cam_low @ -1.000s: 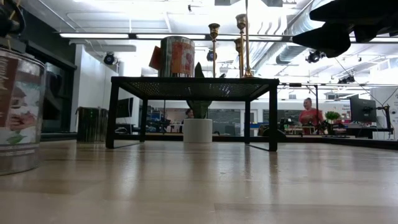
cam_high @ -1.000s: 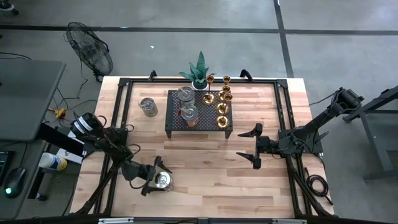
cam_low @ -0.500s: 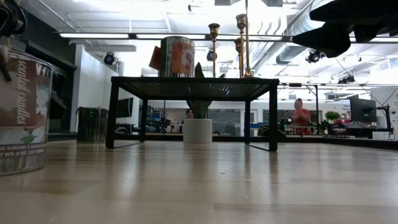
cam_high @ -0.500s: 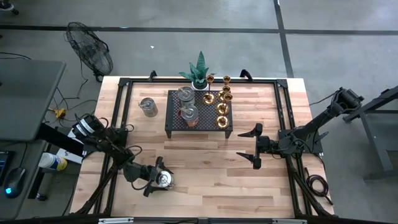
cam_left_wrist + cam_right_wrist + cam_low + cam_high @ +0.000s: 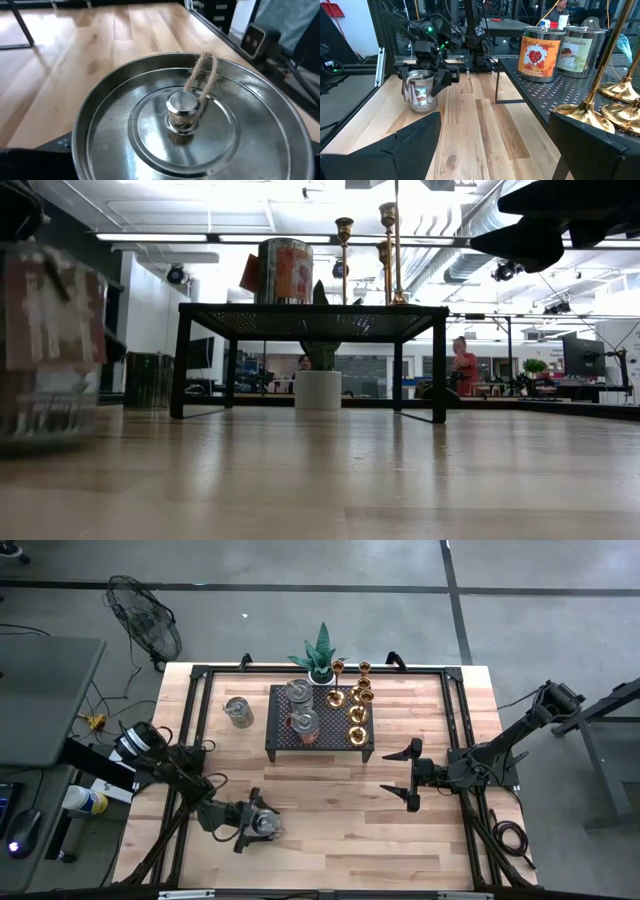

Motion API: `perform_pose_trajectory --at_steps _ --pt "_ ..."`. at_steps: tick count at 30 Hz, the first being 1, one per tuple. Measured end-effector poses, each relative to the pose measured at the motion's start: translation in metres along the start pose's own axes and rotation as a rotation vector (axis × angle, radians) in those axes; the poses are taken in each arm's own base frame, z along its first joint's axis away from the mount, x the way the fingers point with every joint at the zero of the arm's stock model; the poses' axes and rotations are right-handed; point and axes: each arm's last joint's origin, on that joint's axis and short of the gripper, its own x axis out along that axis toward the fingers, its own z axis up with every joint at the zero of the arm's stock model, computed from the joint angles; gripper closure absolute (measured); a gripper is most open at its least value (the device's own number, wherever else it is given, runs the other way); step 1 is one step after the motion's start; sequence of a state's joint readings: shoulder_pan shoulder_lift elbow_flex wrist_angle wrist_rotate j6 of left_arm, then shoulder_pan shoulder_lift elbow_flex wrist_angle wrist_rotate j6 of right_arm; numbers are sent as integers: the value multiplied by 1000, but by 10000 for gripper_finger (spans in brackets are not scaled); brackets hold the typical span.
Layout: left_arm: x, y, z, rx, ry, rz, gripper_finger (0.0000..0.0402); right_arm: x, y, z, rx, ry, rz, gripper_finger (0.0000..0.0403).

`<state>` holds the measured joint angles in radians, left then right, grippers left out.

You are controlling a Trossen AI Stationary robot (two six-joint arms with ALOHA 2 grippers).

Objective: Pick & Place candle stick holders
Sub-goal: Put the silver scented candle on the shelf

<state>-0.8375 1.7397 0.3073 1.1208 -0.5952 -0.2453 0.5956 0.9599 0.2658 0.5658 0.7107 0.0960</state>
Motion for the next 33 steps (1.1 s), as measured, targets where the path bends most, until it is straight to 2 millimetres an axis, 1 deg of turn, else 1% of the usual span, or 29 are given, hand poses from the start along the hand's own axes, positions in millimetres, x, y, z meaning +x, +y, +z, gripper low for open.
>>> perform_pose_trajectory --at_steps 5,11,18,22,26,33 --pt "-4 0 14 -37 -58 20 59 0 0 0 0 0 0 41" --pt "-16 6 35 -38 -82 101 59 0 0 0 0 0 0 41" --pt "-40 20 64 -31 -108 270 59 0 0 0 0 0 0 41" --pt "-50 27 85 24 -90 378 59 0 0 0 0 0 0 41" --pt "-53 42 111 21 -84 492 59 0 0 0 0 0 0 41" --pt "-49 76 159 17 -75 712 59 0 0 -1 -5 6 -1 41"
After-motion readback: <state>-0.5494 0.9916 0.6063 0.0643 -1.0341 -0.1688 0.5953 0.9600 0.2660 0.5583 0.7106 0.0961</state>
